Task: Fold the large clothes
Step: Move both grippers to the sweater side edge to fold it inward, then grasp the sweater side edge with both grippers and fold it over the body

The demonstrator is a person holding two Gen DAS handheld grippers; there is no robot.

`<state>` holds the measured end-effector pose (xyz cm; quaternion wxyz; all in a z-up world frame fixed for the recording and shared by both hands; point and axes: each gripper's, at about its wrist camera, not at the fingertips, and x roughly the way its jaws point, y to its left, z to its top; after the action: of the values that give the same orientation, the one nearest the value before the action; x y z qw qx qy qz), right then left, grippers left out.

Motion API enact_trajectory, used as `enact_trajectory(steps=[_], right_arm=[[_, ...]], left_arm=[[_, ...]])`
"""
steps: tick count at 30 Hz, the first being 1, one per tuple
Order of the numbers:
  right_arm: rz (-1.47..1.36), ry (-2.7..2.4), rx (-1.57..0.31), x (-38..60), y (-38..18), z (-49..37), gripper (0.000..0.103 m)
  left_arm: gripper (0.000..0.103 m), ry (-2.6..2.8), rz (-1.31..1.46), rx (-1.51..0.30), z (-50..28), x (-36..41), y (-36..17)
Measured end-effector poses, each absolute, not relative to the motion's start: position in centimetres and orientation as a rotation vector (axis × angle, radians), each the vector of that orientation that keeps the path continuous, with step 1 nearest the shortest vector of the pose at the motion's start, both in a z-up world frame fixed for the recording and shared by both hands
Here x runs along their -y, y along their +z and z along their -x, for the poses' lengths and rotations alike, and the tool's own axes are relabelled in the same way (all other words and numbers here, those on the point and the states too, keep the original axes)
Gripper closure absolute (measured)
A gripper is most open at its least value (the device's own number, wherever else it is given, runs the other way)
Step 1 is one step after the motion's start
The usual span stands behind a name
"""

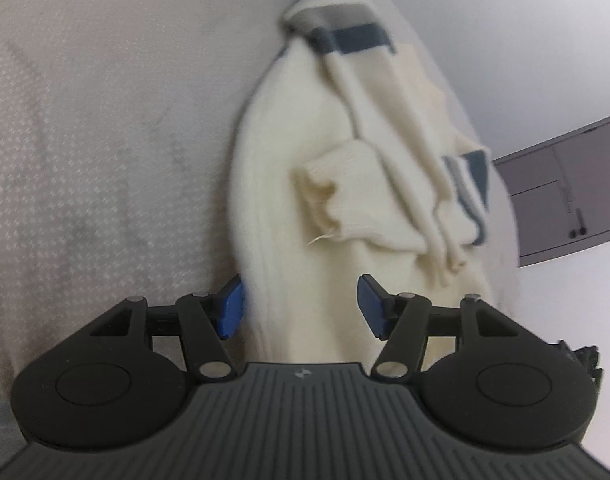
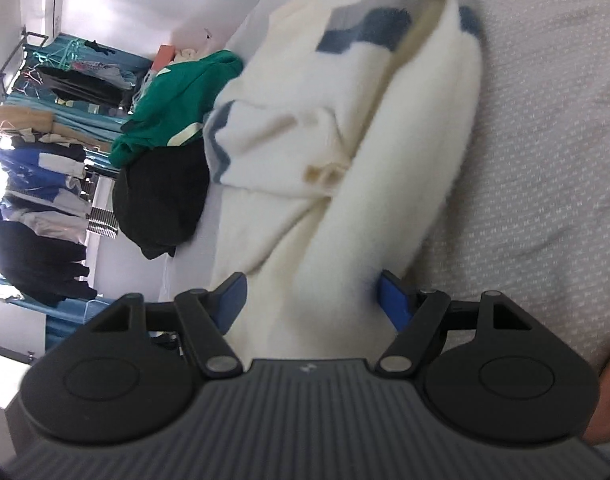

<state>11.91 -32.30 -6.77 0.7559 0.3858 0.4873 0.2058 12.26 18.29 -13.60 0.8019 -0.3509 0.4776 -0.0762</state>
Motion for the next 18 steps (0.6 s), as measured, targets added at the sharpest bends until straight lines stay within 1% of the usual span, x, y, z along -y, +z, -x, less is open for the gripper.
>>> enact_trajectory(steps=[4, 5, 7, 9, 13, 18], right_arm=[[-0.758, 0.376, -1.154, 31.2, -7.4, -12.2, 0.03], [-0.715, 0.333, -1.176, 30.8, -7.5, -12.2, 0.031], [-0.592, 0.209, -1.226, 29.8, -7.7, -12.2, 0.03], [-0.532, 0.15, -1.258, 29.2, -8.2, -12.5, 0.03], [-0.511, 0.152, -1.307, 28.4, -9.1, -13.4, 0.03], [-0.603, 0.343, -1.274, 28.0, -9.1, -12.9, 0.031]], left_arm=[[0.038, -0.094, 0.71, -1.107, -12.6, -17.9, -14.4], [0.038, -0.076, 0.689, -1.128, -12.7, -17.7, -14.5], [0.038, -0.055, 0.652, -1.153, -12.9, -17.4, -14.8], [0.038, -0.043, 0.624, -1.175, -13.0, -17.0, -15.0], [0.038, -0.035, 0.603, -1.197, -13.3, -16.5, -15.4], [0.038, -0.055, 0.576, -1.193, -13.8, -15.1, -15.6]])
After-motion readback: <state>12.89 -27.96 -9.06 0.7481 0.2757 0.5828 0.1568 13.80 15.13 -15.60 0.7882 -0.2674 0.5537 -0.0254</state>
